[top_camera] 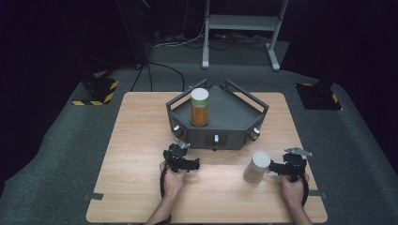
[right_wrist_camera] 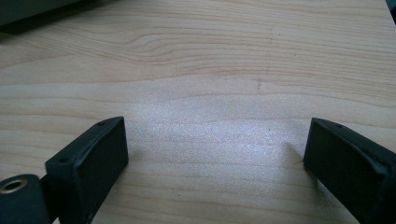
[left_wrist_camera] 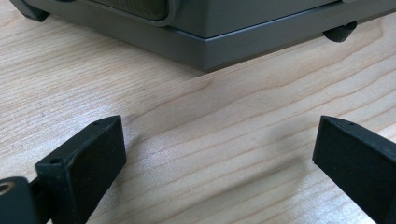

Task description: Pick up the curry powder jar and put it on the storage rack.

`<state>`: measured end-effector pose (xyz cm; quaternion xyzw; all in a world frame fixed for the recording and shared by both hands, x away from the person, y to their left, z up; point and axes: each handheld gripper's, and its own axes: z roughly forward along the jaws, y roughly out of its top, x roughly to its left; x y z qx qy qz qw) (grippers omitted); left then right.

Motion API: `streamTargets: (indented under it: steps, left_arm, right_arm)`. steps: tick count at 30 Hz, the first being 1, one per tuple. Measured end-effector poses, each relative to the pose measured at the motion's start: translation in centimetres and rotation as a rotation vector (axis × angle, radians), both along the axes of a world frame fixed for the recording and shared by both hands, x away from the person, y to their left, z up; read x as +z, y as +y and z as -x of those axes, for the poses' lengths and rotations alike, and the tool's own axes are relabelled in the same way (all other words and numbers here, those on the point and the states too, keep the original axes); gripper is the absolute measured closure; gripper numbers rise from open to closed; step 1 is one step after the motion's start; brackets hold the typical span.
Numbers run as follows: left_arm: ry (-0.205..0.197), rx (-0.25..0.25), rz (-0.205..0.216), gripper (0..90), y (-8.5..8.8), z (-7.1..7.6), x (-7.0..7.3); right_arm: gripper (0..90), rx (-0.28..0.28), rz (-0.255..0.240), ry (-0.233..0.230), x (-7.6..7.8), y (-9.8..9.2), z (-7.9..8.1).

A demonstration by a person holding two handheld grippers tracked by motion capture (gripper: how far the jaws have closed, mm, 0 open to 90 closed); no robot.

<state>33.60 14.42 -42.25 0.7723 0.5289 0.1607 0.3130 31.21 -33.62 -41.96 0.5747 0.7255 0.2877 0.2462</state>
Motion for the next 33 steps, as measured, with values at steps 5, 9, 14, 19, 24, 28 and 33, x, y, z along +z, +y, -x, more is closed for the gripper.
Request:
streamTargets:
  steps: [5,9,14,19,24,28,33]
  left_arm:
    - [-0.041,-0.005,-0.027,1.4,-0.5,0.8,-0.7]
    - [-0.068,-0.008,-0.018,1.2,-0.3,1.2,-1.2]
    - [-0.069,-0.008,-0.018,1.0,-0.3,1.2,-1.2]
    - [-0.070,-0.007,-0.020,0.9,-0.3,1.3,-1.2]
    - [-0.072,-0.006,-0.023,1.0,-0.4,1.3,-1.2]
    - [-0.072,-0.006,-0.024,1.0,-0.4,1.3,-1.2]
    - [-0.072,-0.006,-0.023,1.0,-0.4,1.3,-1.2]
  right_arm:
    - [5.7,0.000,0.000,0.000,0.0,0.0,0.0]
    - [5.7,0.000,0.000,0.000,0.0,0.0,0.0]
    - [5.7,0.000,0.000,0.000,0.0,0.0,0.0]
    - [5.7,0.002,0.002,-0.002,0.0,0.0,0.0]
    - [5.7,0.000,0.000,-0.001,0.0,0.0,0.0]
    - [5.8,0.000,0.001,-0.001,0.0,0.0,0.0]
    - [5.8,0.000,0.001,-0.001,0.0,0.0,0.0]
